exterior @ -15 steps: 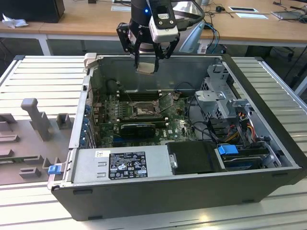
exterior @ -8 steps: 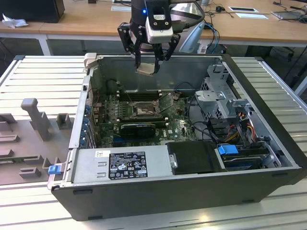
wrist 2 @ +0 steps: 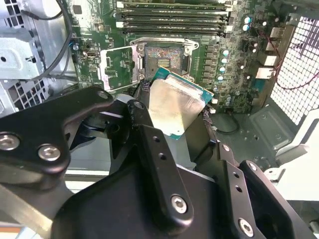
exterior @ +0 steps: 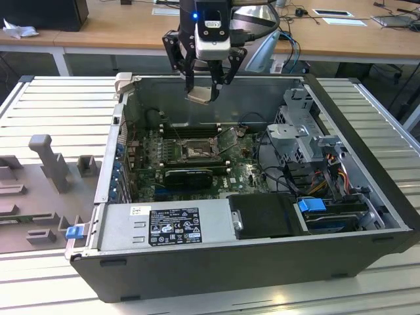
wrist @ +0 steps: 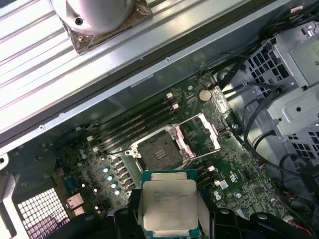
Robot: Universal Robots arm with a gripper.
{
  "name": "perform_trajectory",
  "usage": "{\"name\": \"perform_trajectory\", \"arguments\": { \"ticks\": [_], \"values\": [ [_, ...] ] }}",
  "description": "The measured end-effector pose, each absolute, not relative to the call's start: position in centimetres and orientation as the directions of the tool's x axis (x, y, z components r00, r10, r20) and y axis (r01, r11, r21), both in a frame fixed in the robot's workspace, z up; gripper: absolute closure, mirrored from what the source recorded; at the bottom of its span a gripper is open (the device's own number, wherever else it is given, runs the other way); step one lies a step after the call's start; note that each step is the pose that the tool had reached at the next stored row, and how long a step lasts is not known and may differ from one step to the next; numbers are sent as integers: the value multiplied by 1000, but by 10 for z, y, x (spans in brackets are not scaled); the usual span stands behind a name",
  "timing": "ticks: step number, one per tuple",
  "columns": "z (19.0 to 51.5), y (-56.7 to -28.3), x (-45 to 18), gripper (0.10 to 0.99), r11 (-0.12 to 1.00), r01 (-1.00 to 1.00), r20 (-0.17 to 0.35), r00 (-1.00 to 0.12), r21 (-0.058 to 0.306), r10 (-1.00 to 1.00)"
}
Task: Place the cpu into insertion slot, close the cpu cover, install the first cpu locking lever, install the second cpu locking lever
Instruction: 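Place the cpu into insertion slot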
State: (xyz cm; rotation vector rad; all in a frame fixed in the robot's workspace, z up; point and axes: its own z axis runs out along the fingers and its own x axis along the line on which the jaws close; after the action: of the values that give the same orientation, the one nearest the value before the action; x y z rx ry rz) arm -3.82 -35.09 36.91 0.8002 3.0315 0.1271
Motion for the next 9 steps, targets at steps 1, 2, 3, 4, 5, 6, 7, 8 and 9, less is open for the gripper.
{"name": "perform_trajectory", "arguments": {
  "ticks": [1, 2, 3, 4, 5, 6, 7, 8, 9],
  "values": [
    [369, -351, -38, 557, 863, 498, 17, -867, 79, 499],
    [369, -351, -38, 557, 856, 511, 17, -859, 79, 512],
    [369, -351, -38, 557, 852, 517, 17, -856, 79, 517],
    [369, -351, -38, 557, 849, 522, 17, -852, 79, 523],
    [369, -351, -38, 557, 844, 530, 17, -848, 79, 530],
    [369, -351, -38, 557, 841, 535, 17, -844, 79, 536],
    [369, -351, -38, 557, 835, 544, 17, -839, 79, 544],
    [369, -351, -38, 557, 832, 549, 17, -835, 79, 550],
    [369, -351, -38, 557, 826, 559, 17, -829, 79, 559]
  ]
}}
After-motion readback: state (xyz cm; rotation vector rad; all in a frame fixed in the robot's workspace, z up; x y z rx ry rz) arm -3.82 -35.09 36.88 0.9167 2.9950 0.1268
